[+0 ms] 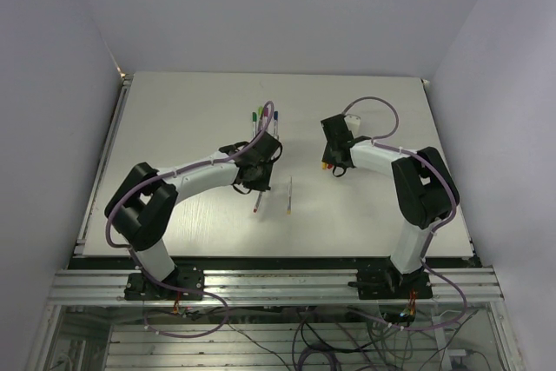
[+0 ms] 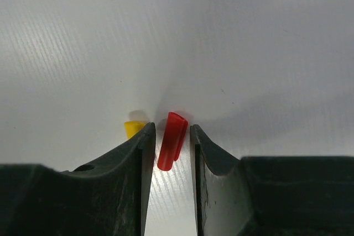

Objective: Insert the pens into the pen caps

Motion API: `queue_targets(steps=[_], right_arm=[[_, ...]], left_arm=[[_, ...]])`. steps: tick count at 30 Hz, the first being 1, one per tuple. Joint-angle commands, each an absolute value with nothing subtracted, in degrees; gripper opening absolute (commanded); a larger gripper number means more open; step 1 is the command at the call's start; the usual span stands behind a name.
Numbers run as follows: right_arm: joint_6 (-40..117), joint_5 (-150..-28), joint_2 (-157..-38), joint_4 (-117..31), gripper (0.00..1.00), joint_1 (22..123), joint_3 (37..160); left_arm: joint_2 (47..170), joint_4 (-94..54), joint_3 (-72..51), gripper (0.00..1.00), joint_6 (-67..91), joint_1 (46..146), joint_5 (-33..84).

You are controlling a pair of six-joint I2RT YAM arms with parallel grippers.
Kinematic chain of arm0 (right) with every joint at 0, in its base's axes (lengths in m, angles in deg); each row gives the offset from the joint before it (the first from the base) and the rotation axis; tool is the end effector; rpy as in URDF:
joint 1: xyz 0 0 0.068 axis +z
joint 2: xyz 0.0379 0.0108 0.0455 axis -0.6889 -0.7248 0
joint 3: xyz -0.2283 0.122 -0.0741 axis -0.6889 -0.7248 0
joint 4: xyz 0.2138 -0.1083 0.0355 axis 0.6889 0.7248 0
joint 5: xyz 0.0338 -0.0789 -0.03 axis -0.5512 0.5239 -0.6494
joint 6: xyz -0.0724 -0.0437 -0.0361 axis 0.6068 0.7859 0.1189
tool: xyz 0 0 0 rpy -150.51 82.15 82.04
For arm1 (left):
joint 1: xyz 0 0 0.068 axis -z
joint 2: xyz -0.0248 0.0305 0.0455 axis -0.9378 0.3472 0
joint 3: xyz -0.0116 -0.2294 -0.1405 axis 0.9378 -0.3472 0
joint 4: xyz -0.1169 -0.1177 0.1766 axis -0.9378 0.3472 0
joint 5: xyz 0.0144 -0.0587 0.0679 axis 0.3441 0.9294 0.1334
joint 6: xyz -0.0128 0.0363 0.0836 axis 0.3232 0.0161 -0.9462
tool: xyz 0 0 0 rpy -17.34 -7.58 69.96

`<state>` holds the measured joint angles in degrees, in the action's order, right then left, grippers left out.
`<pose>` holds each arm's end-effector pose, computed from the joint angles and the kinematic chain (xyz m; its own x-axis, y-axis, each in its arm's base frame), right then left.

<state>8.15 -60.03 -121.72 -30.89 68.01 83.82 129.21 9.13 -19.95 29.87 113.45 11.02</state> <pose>0.3532 0.1282 0.1257 -0.7302 0.2869 -0.6201 0.2932 0.9513 0.0949 0.2564 -0.2331 0.1619 -0.8676 0.1515 -0.4737 0.2535 0.9541 -0.1592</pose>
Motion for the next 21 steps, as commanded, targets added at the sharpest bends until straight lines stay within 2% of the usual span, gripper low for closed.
queue_targets(steps=[1, 16, 19, 21], right_arm=[[7.81, -59.44, -123.03, -29.57, 0.31, 67.85, 85.46], [5.01, -60.17, -123.65, -25.43, 0.28, 67.89, 81.95], [5.31, -60.22, -124.77, -24.61, 0.24, 67.92, 81.69], [5.53, -60.15, -125.7, -23.7, 0.16, 67.89, 81.96]], left_arm=[[130.34, 8.25, -18.06, 0.07, 29.95, 113.57, 12.52], [132.24, 8.45, -16.58, 0.07, 29.43, 113.58, 13.57], [132.65, 8.47, -16.14, 0.07, 29.29, 113.56, 13.92], [132.76, 8.52, -15.95, 0.07, 29.21, 113.54, 13.96]])
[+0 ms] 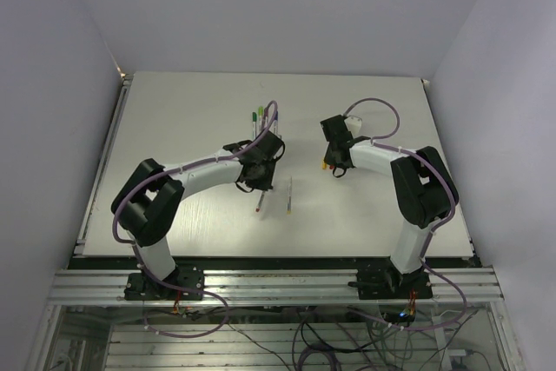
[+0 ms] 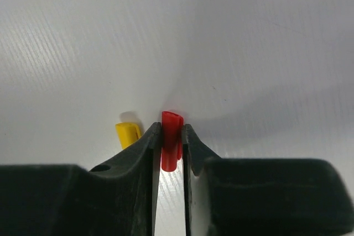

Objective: Insert the pens into the pen caps

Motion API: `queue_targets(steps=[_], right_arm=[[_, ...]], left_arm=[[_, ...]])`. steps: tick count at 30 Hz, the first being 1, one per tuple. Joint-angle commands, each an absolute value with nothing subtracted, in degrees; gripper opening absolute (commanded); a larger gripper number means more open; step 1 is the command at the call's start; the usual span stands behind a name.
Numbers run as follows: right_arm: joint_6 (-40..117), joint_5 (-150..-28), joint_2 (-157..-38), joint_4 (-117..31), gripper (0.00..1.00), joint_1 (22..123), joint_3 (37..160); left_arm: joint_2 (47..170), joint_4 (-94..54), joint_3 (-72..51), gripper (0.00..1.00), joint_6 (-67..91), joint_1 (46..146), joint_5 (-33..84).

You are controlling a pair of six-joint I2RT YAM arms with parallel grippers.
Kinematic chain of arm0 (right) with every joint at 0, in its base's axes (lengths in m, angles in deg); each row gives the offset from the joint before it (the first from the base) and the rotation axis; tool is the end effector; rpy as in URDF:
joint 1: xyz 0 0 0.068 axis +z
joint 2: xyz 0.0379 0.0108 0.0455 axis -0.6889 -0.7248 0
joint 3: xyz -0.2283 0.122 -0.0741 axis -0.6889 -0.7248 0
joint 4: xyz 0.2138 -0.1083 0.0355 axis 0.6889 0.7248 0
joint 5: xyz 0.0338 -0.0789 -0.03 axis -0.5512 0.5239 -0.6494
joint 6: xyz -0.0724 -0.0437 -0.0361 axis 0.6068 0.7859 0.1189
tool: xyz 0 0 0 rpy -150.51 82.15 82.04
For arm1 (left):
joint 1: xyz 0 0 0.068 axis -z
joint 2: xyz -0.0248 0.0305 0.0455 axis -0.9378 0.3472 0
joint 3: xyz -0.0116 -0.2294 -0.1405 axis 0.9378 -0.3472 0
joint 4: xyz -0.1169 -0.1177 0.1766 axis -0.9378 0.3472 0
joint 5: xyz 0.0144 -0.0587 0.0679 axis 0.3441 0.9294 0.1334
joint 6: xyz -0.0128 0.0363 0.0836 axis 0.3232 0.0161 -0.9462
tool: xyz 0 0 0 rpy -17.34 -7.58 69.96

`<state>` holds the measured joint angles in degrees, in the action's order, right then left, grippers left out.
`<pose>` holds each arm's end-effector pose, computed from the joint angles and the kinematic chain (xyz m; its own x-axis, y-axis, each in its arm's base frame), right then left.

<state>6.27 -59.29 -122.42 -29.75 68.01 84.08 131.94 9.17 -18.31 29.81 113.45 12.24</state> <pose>0.3522 0.1267 0.1213 -0.7306 0.3099 -0.6084 0.3257 0.9413 0.0885 0.2612 -0.2401 0.1544 -0.8782 0.1615 -0.4502 0.2598 0.9514 -0.1655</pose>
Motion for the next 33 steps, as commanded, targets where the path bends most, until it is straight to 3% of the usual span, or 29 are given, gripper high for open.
queue_targets(steps=[1, 3, 14, 25, 33], right_arm=[[5.61, -60.21, -126.13, -23.21, 0.1, 67.89, 82.1], [6.08, -60.89, -126.56, -22.7, 0.0, 67.89, 82.09], [8.3, -63.95, -116.65, -27.91, 0.0, 67.49, 80.37], [10.74, -68.25, -93.26, -42.58, 0.0, 65.36, 75.27], [10.41, -78.29, -84.23, -55.06, 0.0, 64.25, 69.24]], left_arm=[[132.76, 8.55, -15.94, 0.07, 29.14, 113.55, 13.96], [132.72, 8.63, -15.93, 0.07, 29.08, 113.54, 13.84], [130.13, 5.3, -15.67, 0.07, 27.36, 113.56, 14.64], [125.0, -14.69, -18.93, 0.07, 28.53, 113.71, 22.09], [124.32, -28.71, -19.89, 0.07, 28.72, 115.31, 30.91]])
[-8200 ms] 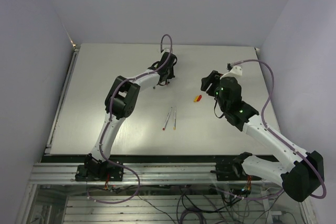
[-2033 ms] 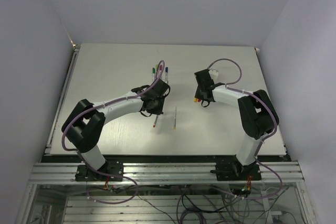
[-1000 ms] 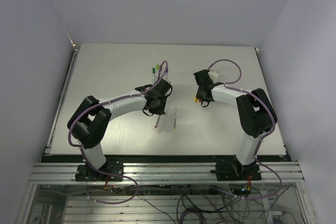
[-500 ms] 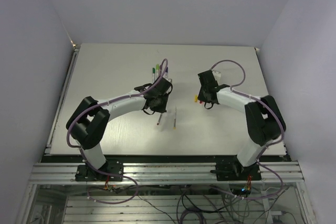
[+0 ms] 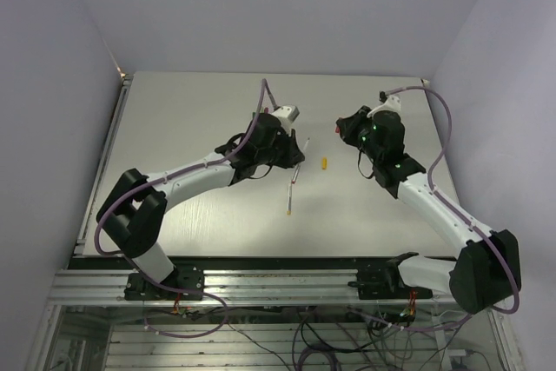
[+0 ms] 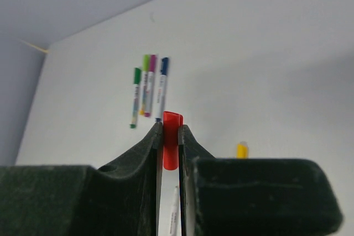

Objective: Insert the pens into the pen caps

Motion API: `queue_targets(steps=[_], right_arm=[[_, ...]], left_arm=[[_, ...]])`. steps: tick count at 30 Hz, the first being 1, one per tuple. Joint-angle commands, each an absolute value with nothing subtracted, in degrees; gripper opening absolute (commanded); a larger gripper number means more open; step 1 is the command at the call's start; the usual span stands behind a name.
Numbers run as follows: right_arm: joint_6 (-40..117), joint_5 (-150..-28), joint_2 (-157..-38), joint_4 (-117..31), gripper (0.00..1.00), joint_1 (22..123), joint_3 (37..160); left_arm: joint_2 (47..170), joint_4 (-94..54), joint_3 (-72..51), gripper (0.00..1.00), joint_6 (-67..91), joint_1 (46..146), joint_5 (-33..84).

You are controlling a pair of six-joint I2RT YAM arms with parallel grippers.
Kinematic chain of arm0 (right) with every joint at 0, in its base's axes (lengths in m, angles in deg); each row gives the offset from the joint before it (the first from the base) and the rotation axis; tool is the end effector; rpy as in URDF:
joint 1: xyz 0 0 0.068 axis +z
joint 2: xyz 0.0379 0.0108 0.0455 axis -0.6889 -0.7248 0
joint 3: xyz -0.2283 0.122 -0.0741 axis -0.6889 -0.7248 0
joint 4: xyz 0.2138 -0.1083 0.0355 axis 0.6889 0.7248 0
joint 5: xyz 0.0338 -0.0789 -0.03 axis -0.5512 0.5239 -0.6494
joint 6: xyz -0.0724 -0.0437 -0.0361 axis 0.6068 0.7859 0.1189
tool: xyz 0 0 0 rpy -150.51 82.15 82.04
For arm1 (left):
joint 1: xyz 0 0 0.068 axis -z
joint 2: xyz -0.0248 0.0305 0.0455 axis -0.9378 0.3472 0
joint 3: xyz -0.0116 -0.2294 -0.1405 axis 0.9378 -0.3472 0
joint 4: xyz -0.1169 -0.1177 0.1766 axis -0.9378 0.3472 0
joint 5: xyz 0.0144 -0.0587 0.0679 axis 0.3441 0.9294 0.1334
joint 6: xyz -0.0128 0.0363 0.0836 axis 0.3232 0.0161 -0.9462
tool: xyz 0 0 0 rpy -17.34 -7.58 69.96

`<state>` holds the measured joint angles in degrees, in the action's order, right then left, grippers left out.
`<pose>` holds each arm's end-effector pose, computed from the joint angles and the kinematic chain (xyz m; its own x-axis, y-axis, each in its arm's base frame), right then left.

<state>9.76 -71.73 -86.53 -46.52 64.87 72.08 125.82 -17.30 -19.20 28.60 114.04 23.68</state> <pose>0.2941 0.1005 0.2886 -0.3524 0.4778 -0.8047 -0.0133 0.8572 0.5148 0.2756 -0.2823 0.2371 -0.6774 0.0031 -0.7356 0.5023 0.7325 -0.4595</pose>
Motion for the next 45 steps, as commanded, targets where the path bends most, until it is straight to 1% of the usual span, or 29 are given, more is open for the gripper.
queue_targets(steps=[1, 6, 10, 21, 32, 45], right_arm=[[10.34, -79.26, -83.73, -56.56, 0.0, 64.2, 68.5], [8.75, -83.77, -81.46, -66.21, 0.0, 63.77, 64.06], [7.05, -84.56, -80.08, -70.68, 0.0, 63.76, 62.0], [5.3, -84.87, -79.63, -71.86, 0.0, 63.76, 61.59], [5.63, -85.58, -79.73, -70.76, 0.0, 63.76, 61.65], [4.98, -86.96, -79.95, -70.38, 0.0, 63.76, 61.35]], left_arm=[[124.32, -30.9, -19.95, 0.07, 29.0, 115.52, 32.18], [124.09, -39.38, -21.64, 0.07, 31.34, 115.73, 37.58], [123.56, -40.8, -21.95, 0.07, 31.44, 116.19, 38.29], [123.49, -40.43, -21.93, 0.07, 31.31, 116.57, 37.22], [122.56, -42.25, -23.35, 0.07, 32.21, 116.6, 33.29], [123.68, -43.59, -22.83, 0.07, 33.33, 116.57, 32.49]])
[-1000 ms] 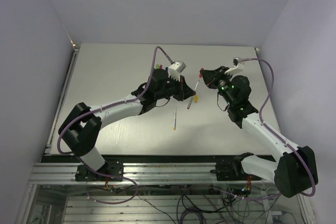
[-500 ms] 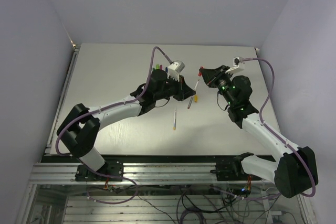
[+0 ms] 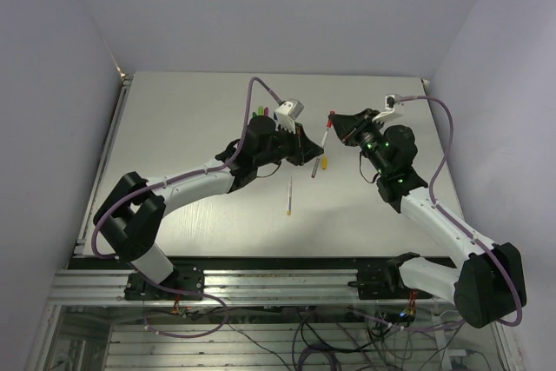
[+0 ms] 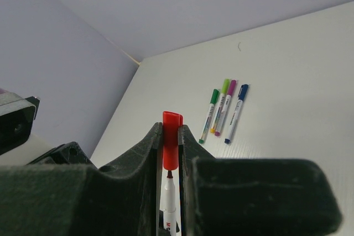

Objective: Insert the pens into the pen caps

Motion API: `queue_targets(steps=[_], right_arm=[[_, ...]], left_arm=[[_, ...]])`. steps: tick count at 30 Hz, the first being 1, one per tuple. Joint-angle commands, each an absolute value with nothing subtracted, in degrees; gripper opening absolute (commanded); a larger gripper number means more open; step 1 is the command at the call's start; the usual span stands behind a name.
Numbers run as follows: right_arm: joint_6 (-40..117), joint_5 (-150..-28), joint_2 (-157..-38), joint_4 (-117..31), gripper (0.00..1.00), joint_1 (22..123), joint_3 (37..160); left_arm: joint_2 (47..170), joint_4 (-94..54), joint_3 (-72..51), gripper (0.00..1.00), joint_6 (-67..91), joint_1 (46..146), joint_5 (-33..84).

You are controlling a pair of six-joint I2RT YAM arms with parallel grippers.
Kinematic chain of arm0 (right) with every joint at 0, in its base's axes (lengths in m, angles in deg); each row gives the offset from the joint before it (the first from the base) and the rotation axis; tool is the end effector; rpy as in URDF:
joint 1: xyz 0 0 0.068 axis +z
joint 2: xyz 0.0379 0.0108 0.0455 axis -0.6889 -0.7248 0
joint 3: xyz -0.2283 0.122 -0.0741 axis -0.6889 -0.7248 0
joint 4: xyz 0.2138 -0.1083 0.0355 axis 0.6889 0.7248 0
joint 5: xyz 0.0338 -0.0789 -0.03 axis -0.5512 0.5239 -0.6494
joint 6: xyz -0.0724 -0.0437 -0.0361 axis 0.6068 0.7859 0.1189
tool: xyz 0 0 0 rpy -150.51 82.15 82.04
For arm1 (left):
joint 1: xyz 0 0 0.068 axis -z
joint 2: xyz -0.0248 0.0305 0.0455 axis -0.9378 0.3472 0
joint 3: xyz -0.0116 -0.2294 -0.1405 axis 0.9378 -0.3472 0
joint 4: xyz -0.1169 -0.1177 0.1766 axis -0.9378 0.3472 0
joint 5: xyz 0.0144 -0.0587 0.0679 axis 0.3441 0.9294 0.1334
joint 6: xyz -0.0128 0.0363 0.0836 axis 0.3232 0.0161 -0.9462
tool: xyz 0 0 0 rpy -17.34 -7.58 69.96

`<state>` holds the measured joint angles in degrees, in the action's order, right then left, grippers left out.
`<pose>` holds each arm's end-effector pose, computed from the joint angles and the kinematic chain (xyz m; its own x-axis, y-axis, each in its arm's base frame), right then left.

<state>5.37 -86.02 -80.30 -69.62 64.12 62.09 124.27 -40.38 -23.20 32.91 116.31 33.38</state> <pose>0.2693 0.1088 0.3142 -0.2531 0.5875 -0.7686 -0.3512 0.6845 0.6389 0.2586 -0.3071 0.2810 -0.5724 -0.1485 -0.8064 0.6857 0.4527 -0.5700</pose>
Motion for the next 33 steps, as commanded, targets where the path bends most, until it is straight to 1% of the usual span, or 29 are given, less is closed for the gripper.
queue_targets(steps=[1, 17, 21, 26, 33], right_arm=[[4.94, -86.99, -80.02, -70.5, 0.0, 63.77, 61.2], [4.55, -88.71, -79.9, -70.03, 0.0, 63.76, 59.85], [4.03, -90.78, -80.72, -69.94, 0.0, 63.76, 60.08], [3.9, -95.26, -83.0, -66.26, 0.0, 63.78, 62.19], [6.51, -98.71, -85.42, -56.72, 0.0, 63.8, 64.63]], left_arm=[[123.85, -43.56, -22.67, 0.07, 33.26, 116.61, 32.51], [124.94, -43.61, -22.28, 0.07, 34.03, 116.56, 31.18], [125.02, -43.9, -22.24, 0.07, 34.42, 116.61, 30.2], [125.94, -45.63, -22.11, 0.07, 35.62, 116.52, 28.65], [126.79, -48.2, -21.72, 0.07, 37.52, 115.25, 25.26]])
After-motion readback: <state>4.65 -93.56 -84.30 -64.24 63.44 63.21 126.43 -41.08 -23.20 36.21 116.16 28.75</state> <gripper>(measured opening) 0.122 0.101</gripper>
